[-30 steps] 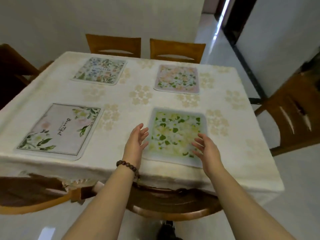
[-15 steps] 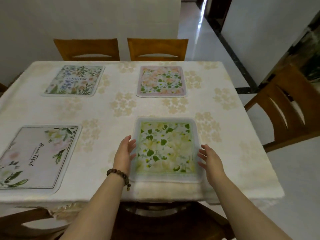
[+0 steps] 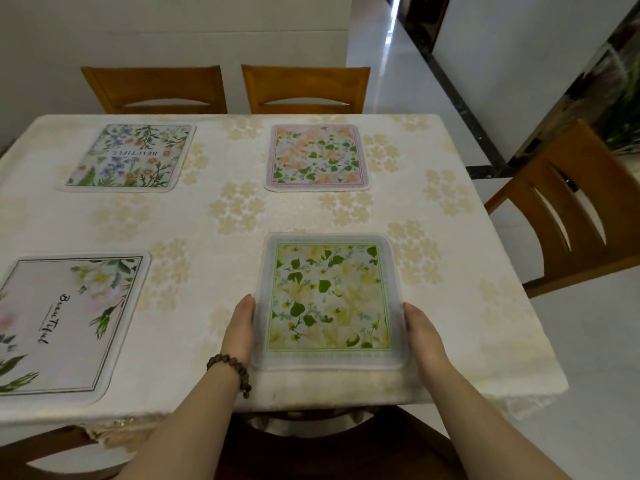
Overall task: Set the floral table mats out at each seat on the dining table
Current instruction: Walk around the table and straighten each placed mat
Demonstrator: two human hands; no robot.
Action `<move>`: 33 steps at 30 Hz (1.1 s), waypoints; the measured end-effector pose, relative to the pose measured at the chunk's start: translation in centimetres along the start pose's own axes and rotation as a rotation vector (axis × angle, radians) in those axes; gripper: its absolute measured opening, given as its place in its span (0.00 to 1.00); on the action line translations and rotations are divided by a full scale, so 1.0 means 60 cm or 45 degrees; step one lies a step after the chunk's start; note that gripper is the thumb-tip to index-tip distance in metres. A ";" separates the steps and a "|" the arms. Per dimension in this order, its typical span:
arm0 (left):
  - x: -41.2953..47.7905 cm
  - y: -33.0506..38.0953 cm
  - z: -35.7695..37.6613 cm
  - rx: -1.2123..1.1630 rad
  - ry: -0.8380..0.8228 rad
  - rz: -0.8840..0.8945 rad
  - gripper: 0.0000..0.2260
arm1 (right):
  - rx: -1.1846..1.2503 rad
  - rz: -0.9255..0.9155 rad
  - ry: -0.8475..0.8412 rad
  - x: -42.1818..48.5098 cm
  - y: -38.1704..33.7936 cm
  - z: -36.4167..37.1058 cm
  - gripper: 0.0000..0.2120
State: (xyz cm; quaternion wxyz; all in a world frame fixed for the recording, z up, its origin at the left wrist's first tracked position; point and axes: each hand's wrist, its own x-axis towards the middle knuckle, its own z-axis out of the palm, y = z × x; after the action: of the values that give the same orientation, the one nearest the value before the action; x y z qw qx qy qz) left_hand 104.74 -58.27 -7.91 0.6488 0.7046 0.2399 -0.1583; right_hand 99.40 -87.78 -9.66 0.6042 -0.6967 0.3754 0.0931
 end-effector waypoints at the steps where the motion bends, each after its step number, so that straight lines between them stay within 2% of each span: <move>1: 0.000 0.002 0.000 -0.010 -0.002 0.002 0.14 | -0.018 -0.005 -0.012 0.000 0.000 0.002 0.24; 3: 0.000 0.003 -0.003 -0.026 -0.013 -0.004 0.12 | -0.031 -0.024 -0.018 0.001 -0.001 0.002 0.20; 6: -0.004 0.002 -0.005 -0.037 -0.022 -0.022 0.11 | -0.056 -0.042 -0.018 0.002 -0.005 -0.001 0.25; 15: -0.017 -0.026 -0.010 -0.171 -0.034 -0.069 0.15 | -0.045 -0.071 -0.024 -0.006 -0.018 -0.001 0.24; 20: -0.025 -0.025 -0.006 -0.291 -0.078 -0.158 0.23 | -0.087 -0.077 -0.030 -0.018 0.000 -0.008 0.23; 33: -0.021 -0.037 -0.007 -0.222 -0.024 -0.184 0.15 | -0.065 -0.072 -0.002 -0.032 0.003 -0.007 0.22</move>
State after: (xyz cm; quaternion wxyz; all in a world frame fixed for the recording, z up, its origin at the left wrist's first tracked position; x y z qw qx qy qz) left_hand 102.43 -57.90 -9.07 0.6967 0.6249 0.2969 -0.1898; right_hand 97.81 -87.36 -8.54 0.5889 -0.7221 0.3525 0.0861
